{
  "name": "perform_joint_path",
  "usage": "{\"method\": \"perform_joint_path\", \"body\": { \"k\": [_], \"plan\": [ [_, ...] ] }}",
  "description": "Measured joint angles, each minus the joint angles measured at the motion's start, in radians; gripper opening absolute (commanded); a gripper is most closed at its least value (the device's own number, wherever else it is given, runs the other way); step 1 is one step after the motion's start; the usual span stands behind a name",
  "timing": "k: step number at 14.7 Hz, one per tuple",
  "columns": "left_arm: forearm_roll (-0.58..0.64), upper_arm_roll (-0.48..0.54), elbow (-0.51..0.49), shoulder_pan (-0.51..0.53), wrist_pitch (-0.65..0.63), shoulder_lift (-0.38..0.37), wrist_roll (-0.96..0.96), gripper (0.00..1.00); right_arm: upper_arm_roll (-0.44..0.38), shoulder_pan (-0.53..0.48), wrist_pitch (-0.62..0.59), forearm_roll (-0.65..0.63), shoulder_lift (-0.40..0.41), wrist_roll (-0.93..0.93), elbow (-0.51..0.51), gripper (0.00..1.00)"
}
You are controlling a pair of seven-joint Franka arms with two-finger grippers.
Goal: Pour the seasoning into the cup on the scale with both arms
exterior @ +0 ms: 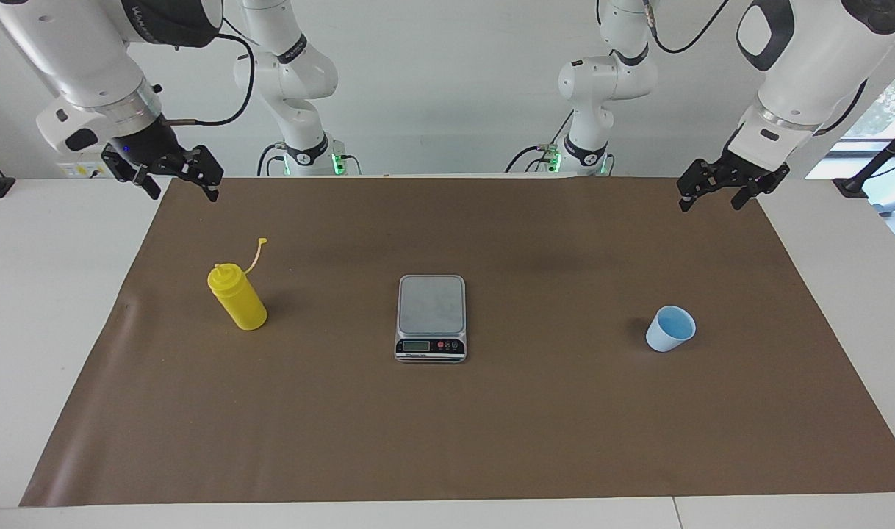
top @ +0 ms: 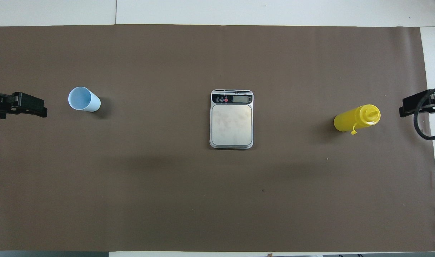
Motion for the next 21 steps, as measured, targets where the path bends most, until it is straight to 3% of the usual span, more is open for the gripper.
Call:
{"method": "perform_joint_path", "body": {
  "k": [4,7,12,16,20,21],
  "plan": [
    [0.0,0.004,-0.018,0.002,0.055,0.0,0.003,1.0,0.006,0.004,-0.002,0.0,0.0,0.0,-0.001,1.0],
    [0.0,0.011,-0.105,0.005,0.187,0.003,0.032,1.0,0.002,-0.015,0.005,0.046,0.0,0.017,-0.002,1.0],
    [0.0,0.013,-0.242,0.046,0.421,0.065,0.08,1.0,-0.008,-0.139,0.014,0.28,0.03,0.443,0.008,1.0],
    [0.0,0.012,-0.269,0.054,0.6,0.183,0.086,1.0,-0.013,-0.28,-0.068,0.454,0.214,0.704,0.156,1.0],
    [0.0,0.011,-0.307,0.054,0.748,0.265,0.087,0.97,-0.015,-0.388,-0.058,0.624,0.345,0.906,0.195,1.0],
    [0.0,0.011,-0.311,0.054,0.771,0.282,0.087,0.86,-0.015,-0.399,-0.051,0.665,0.362,0.941,0.184,1.0]
  ]
}}
